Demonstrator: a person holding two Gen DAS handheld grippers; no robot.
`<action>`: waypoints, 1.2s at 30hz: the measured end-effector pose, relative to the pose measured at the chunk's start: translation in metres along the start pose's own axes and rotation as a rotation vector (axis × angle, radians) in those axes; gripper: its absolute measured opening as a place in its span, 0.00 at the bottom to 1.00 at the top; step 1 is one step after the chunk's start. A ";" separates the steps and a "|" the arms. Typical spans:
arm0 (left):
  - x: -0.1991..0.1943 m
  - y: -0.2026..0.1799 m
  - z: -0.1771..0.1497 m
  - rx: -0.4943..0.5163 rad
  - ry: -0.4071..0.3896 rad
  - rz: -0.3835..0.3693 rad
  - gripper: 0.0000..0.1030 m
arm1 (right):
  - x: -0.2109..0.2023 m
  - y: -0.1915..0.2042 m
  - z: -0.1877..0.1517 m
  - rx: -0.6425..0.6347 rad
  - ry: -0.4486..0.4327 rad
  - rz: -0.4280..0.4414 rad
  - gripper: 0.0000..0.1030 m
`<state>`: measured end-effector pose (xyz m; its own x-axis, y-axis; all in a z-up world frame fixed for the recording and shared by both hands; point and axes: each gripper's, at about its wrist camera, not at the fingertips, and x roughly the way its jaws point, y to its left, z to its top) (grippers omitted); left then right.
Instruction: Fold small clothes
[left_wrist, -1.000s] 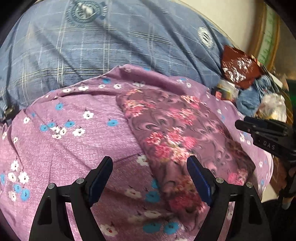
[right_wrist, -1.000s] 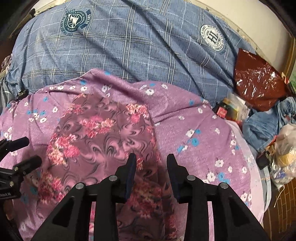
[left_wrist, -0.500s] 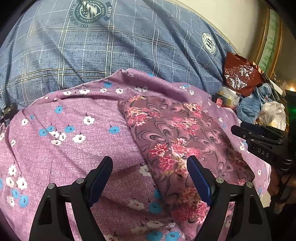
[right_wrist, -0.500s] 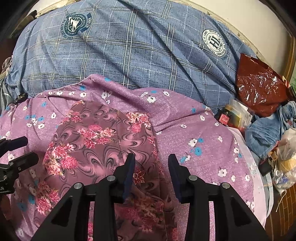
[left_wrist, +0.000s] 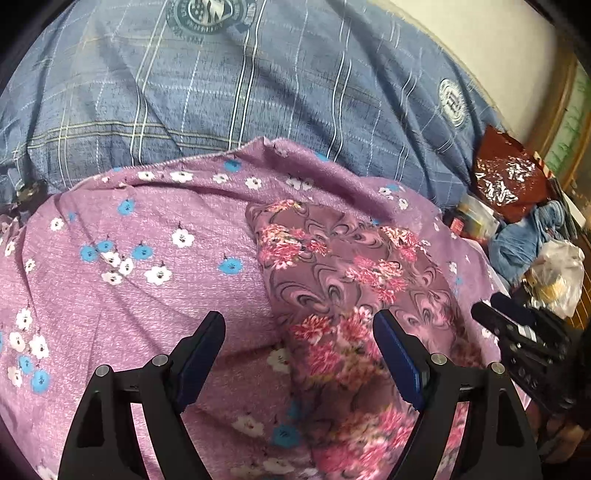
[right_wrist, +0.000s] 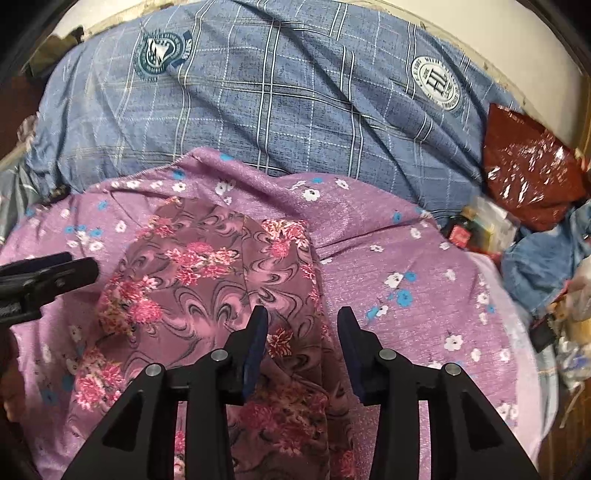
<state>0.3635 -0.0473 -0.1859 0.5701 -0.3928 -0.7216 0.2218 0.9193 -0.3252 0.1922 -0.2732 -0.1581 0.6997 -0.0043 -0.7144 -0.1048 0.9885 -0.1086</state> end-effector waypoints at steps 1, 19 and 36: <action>0.004 -0.001 0.003 -0.004 0.012 -0.005 0.80 | 0.000 -0.006 0.000 0.020 0.001 0.030 0.43; 0.069 0.050 0.012 -0.149 0.323 -0.477 0.80 | 0.081 -0.120 -0.033 0.609 0.229 0.678 0.71; 0.079 0.078 0.010 -0.232 0.289 -0.580 0.78 | 0.090 -0.098 -0.033 0.464 0.304 0.828 0.65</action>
<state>0.4337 -0.0067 -0.2618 0.1697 -0.8402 -0.5151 0.2335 0.5421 -0.8073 0.2419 -0.3755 -0.2350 0.3132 0.7389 -0.5966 -0.1464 0.6582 0.7384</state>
